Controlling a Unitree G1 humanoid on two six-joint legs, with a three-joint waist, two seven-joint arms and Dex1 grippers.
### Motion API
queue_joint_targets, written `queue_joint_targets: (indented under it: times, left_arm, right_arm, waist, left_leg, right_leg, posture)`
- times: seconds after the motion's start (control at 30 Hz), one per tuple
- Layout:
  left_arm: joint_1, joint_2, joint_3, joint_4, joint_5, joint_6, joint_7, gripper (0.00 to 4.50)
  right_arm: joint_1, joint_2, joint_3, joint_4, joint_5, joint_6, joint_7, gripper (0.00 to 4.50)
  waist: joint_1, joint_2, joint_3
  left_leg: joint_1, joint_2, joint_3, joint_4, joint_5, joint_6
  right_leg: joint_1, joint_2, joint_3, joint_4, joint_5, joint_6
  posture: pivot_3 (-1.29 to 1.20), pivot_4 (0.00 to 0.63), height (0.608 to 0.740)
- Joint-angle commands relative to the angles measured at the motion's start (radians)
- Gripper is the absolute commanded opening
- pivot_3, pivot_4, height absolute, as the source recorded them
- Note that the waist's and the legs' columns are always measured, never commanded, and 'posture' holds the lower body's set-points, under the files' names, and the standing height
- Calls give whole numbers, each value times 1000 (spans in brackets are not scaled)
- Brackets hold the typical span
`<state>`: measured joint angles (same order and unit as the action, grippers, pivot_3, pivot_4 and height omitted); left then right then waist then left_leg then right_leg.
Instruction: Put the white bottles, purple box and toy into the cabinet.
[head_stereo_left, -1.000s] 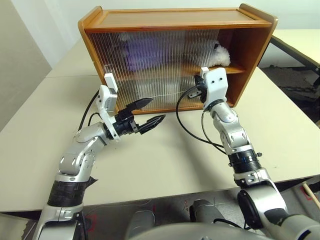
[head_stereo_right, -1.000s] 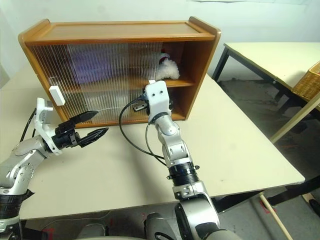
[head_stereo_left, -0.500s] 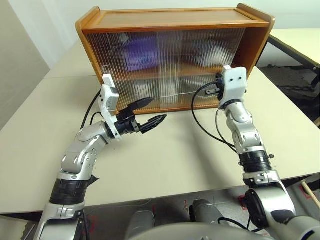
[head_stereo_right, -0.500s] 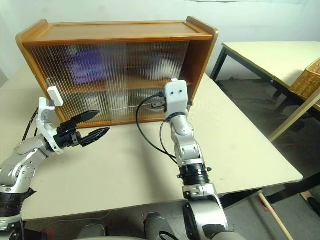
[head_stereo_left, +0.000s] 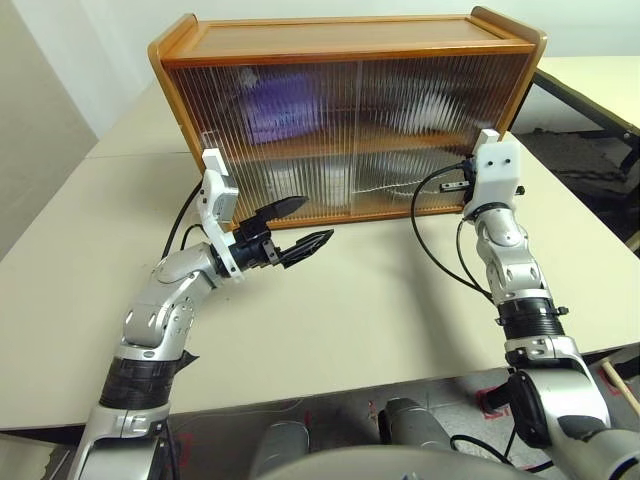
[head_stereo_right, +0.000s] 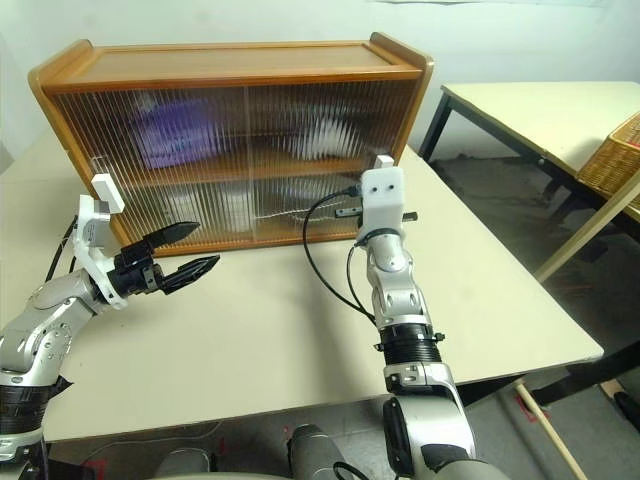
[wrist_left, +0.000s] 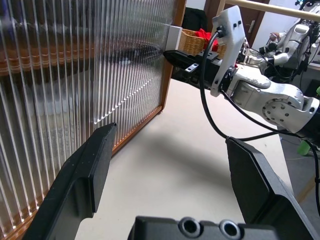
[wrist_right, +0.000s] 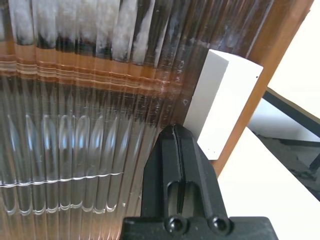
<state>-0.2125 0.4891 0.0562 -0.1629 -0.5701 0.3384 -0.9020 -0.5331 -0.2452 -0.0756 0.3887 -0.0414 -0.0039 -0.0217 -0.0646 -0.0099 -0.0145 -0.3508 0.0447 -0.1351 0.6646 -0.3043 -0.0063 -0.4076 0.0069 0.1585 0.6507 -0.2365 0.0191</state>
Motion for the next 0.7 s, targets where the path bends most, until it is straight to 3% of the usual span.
queue_joint_targets:
  times: [0.03, 0.27, 0.33, 0.4, 0.7]
  left_arm:
    - [-7, 2, -11, 6, 12, 2, -4, 4500]
    - [-15, 3, -12, 12, 13, 3, -6, 4500]
    - [-15, 2, -12, 12, 12, 3, -6, 4500]
    - [-14, 1, -13, 11, 12, 3, -5, 4500]
    - [-3, 2, -10, 3, 9, 4, -2, 4500]
  right_arm:
    - [-19, -22, -33, 44, -3, -16, -20, 17]
    - [9, -29, 1, 18, -3, -38, 40, 17]
    - [38, -28, 8, -21, -5, -33, 52, 386]
    - [74, -27, 11, -71, 0, -23, 66, 928]
    - [360, -47, -2, -388, 27, 10, 151, 4298]
  waist:
    - [0, 0, 0]
    - [1, 0, 0]
    - [1, 0, 0]
    - [1, 0, 0]
    - [-5, 0, 0]
  left_leg:
    - [0, 0, 0, 0, 0, 0]
    - [0, 0, 0, 0, 0, 0]
    - [0, 0, 0, 0, 0, 0]
    - [0, 0, 0, 0, 0, 0]
    - [-1, -1, 1, 1, -1, 0]
  right_leg:
    - [0, 0, 0, 0, 0, 0]
    - [0, 0, 0, -1, 0, 0]
    - [0, 0, 0, -1, 0, 0]
    - [0, 0, 0, -1, 0, 1]
    - [2, 0, 0, -2, -2, 3]
  posture:
    - [-116, 0, 740]
    - [-118, 0, 740]
    - [-118, 1, 740]
    - [-118, 1, 740]
    - [-121, 0, 740]
